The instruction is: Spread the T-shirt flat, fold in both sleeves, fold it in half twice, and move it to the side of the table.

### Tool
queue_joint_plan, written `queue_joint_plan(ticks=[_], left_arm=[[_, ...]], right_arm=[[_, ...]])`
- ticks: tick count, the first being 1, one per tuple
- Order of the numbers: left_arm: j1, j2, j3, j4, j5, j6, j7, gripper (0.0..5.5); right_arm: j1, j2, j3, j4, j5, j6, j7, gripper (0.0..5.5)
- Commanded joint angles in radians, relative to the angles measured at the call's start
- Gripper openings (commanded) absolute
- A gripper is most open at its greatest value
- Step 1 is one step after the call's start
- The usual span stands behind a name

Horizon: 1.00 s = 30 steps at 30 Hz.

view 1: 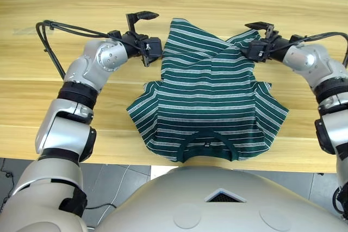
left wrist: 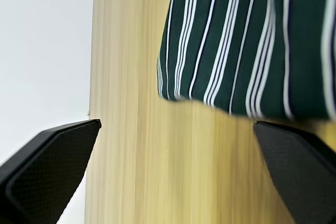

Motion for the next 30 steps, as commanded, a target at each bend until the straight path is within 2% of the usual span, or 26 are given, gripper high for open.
queue_joint_plan(ticks=[1,5,8,13,17,23,30], left_arm=[[-0.026,0.025,0.036,-0.039,-0.006,0.018,-0.004,5.38],[-0.137,0.03,0.124,-0.019,-0.046,0.06,0.037,5.38],[-0.209,-0.018,0.154,0.034,-0.074,0.086,0.047,5.38],[-0.286,-0.143,0.054,0.197,0.014,0.051,0.108,5.38],[-0.328,-0.218,-0.025,0.346,0.094,0.036,0.176,5.38],[-0.257,-0.224,-0.108,0.439,0.158,-0.014,0.225,5.38],[-0.145,-0.216,-0.101,0.467,0.128,-0.035,0.266,5.38]], right_arm=[[-0.024,-0.042,-0.081,-0.101,0.07,0.038,0.026,3.7],[-0.06,-0.095,-0.148,-0.144,0.104,0.08,0.052,3.7],[-0.101,-0.084,-0.158,-0.094,0.101,0.106,0.055,3.7],[-0.202,0.023,-0.073,0.176,-0.001,0.208,0.03,3.7],[-0.239,0.097,-0.015,0.273,-0.067,0.255,-0.006,3.7],[-0.207,0.142,0.047,0.305,-0.124,0.243,-0.016,3.7],[-0.163,0.116,0.051,0.308,-0.122,0.217,-0.017,3.7]])
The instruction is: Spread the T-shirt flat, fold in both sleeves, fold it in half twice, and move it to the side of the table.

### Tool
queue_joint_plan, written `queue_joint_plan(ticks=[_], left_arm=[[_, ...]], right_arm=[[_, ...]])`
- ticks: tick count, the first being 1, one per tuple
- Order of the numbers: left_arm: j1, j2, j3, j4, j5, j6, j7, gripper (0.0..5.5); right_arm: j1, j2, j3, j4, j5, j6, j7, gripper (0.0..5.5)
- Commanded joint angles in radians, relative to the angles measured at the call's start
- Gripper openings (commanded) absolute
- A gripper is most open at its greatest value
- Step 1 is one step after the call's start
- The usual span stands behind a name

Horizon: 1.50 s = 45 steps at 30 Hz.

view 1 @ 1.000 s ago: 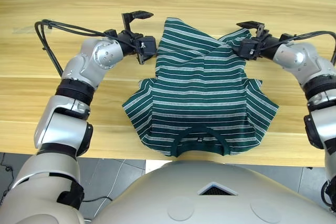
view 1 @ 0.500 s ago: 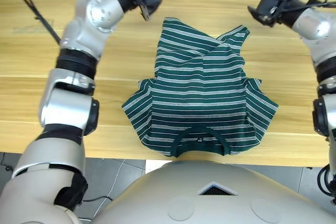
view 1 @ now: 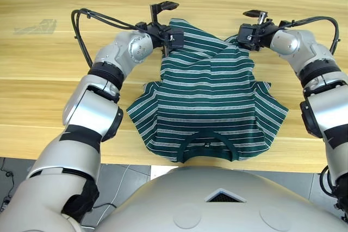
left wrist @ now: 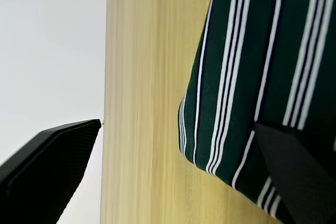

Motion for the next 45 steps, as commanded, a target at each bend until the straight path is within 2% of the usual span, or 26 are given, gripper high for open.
queue_joint_plan(ticks=[1,5,12,15,19,24,31,35,39,42,45], left_arm=[[0.105,0.021,-0.007,0.02,-0.004,-0.007,0.004,5.38],[0.162,0.086,-0.016,-0.095,0.02,-0.026,0.049,5.38],[0.458,0.282,0.108,-0.744,-0.059,0.047,-0.084,5.38],[0.536,0.307,0.143,-0.886,-0.056,0.104,-0.123,5.38],[0.578,0.296,0.151,-0.948,-0.05,0.145,-0.144,5.38],[0.575,0.263,0.138,-0.954,-0.046,0.162,-0.154,5.38],[0.509,0.24,0.13,-0.912,-0.047,0.148,-0.183,5.38],[0.404,0.209,0.151,-0.874,-0.07,0.152,-0.19,5.38],[0.227,0.072,0.142,-0.716,-0.128,0.165,-0.194,5.38],[0.064,-0.045,0.132,-0.47,-0.124,0.172,-0.135,5.38],[0.007,-0.107,0.077,-0.245,-0.074,0.148,-0.071,5.38]], right_arm=[[0.04,-0.016,0.011,0.013,-0.009,-0.004,0.016,3.7],[0.049,-0.033,0.014,0.012,-0.012,-0.015,0.009,3.7],[0.055,-0.05,-0.013,0.006,0.013,-0.032,-0.025,3.7],[0.06,-0.049,-0.019,-0.002,0.018,-0.051,-0.042,3.7],[0.065,-0.045,-0.032,-0.005,0.027,-0.057,-0.061,3.7],[0.064,-0.03,-0.049,0.019,0.034,0.003,-0.07,3.7],[0.073,-0.051,-0.065,0.051,0.057,0.118,0.1,3.7],[0.073,-0.076,-0.056,0.054,0.046,0.159,0.1,3.7],[0.063,-0.075,-0.057,0.054,0.045,0.196,0.056,3.7],[0.061,-0.056,-0.049,0.048,0.046,0.189,0.059,3.7],[0.059,-0.045,-0.041,0.045,0.047,0.182,0.058,3.7]])
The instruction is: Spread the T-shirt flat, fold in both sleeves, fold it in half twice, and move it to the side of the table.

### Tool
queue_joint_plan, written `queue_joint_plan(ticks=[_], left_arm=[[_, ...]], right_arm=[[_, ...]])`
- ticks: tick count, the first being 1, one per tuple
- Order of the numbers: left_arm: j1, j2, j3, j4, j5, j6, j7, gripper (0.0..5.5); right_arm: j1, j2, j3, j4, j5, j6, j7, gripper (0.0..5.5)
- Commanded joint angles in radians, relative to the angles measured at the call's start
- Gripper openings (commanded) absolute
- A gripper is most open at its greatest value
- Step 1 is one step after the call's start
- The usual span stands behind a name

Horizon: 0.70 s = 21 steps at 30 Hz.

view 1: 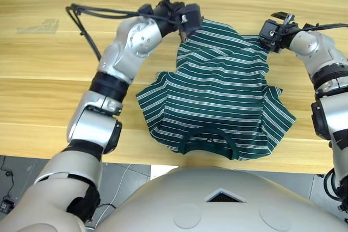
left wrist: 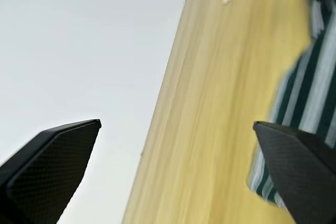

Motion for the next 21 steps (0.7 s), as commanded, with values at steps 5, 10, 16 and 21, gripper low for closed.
queue_joint_plan(ticks=[5,10,16,21], left_arm=[[0.04,-0.114,-0.185,0.455,0.158,-0.06,0.158,5.38],[0.107,-0.068,-0.216,0.55,0.167,-0.087,0.22,5.38],[0.113,0.063,-0.216,0.477,0.161,-0.163,0.232,5.38],[0.16,0.153,-0.18,0.278,0.11,-0.195,0.176,5.38]], right_arm=[[0.039,0.038,0.027,0.017,-0.022,0.012,0.005,3.7],[0.034,0.033,0.027,0.022,-0.023,0.037,-0.043,3.7],[0.02,0.014,0.04,0.027,-0.04,0.077,-0.083,3.7],[0.02,-0.01,0.042,0.034,-0.055,0.123,-0.127,3.7]])
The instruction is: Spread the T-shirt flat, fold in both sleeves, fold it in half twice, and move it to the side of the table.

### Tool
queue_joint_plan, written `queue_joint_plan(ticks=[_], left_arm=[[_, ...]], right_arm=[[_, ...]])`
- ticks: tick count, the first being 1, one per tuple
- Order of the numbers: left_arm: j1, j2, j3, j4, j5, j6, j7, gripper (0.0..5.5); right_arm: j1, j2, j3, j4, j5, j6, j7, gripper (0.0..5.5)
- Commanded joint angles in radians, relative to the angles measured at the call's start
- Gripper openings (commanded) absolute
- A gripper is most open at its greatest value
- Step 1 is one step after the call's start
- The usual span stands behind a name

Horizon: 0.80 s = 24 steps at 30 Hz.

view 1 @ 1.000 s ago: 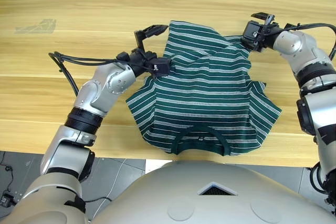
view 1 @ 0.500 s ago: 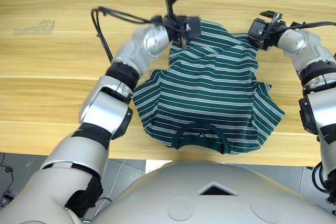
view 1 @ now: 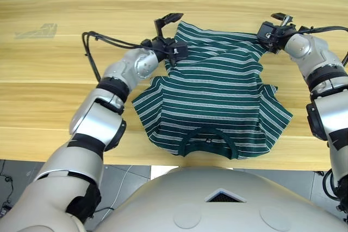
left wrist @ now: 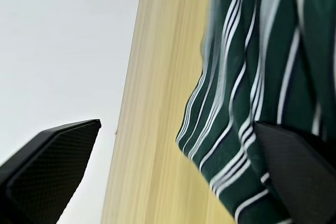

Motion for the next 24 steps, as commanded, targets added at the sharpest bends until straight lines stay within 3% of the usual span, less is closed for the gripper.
queue_joint_plan(ticks=[1,7,13,19,24], left_arm=[[0.106,0.073,0.007,-0.11,-0.002,0.026,-0.1,5.38],[0.141,0.019,-0.005,-0.166,0.012,0.077,-0.118,5.38],[0.081,-0.038,0.0,-0.065,0.016,0.105,-0.077,5.38],[-0.006,-0.042,0.008,0.088,0.014,0.127,-0.03,5.38],[-0.079,-0.027,0.024,0.231,0.011,0.19,0.021,5.38]], right_arm=[[0.017,-0.032,0.011,0.025,-0.027,0.06,-0.016,3.7],[0.019,0.008,-0.074,0.004,0.058,-0.03,-0.034,3.7],[-0.012,0.043,-0.144,-0.021,0.113,-0.123,-0.082,3.7],[-0.026,-0.006,-0.228,-0.025,0.169,-0.163,-0.149,3.7],[0.024,-0.025,-0.278,-0.099,0.23,-0.276,-0.087,3.7]])
